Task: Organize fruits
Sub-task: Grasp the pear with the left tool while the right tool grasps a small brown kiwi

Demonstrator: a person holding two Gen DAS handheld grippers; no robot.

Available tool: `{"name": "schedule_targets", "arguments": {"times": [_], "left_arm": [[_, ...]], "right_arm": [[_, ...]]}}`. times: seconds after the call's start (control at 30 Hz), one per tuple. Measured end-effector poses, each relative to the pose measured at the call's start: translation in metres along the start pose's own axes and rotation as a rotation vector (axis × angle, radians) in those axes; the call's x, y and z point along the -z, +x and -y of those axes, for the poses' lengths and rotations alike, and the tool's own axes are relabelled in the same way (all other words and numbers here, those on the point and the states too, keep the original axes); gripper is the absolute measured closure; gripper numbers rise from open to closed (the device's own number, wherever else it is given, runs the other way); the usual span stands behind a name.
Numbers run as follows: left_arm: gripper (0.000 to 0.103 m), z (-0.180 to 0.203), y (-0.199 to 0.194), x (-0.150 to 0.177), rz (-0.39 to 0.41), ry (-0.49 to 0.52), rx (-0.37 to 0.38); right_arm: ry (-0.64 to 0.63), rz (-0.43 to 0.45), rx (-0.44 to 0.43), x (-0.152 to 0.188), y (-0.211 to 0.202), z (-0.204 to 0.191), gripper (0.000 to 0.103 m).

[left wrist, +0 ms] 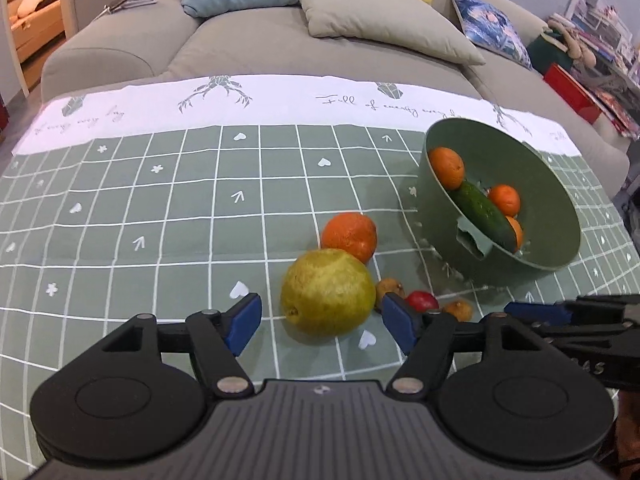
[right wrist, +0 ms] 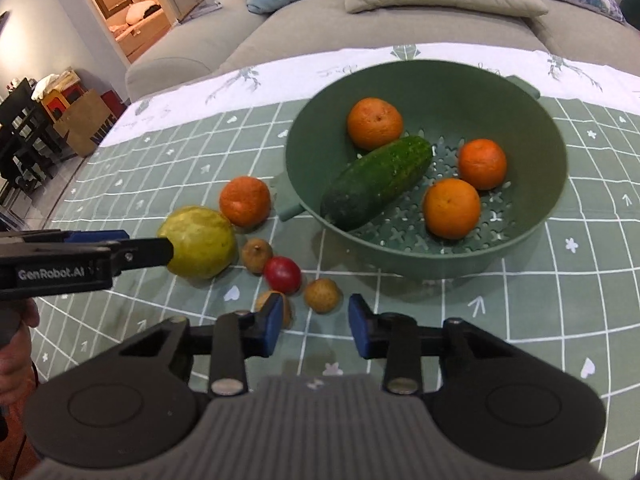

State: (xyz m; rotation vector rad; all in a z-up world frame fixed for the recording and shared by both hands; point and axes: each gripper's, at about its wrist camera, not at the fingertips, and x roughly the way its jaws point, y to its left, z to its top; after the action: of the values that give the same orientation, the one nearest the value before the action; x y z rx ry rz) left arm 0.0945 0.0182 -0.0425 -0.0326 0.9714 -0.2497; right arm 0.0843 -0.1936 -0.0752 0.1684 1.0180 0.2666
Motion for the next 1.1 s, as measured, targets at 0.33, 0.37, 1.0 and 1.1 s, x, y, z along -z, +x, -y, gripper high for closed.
{"name": "schedule_targets", "arguments": {"times": [0.33, 0.37, 1.0, 1.1], "left_arm": [[0.02, -0.004, 0.026, -0.004, -0.033, -0.002, 0.001], [0.019, -0.006, 0.028, -0.005, -0.037, -0.01, 0.01], [0.029, -0.006, 0.042, -0.005, -0.065, -0.058, 0.067], [0.03, -0.006, 0.042, -0.004, -0.061, -0.076, 0.064]], "right_arm": [[0.007, -0.044, -0.003, -0.007, 0.028, 0.005, 0.075], [0.001, -0.046, -0.002, -0.007, 0.029, 0.004, 0.075], [0.013, -0.067, -0.042, -0.002, 0.04, 0.007, 0.086], [0.007, -0.062, -0.037, -0.002, 0.038, 0.006, 0.086]]}}
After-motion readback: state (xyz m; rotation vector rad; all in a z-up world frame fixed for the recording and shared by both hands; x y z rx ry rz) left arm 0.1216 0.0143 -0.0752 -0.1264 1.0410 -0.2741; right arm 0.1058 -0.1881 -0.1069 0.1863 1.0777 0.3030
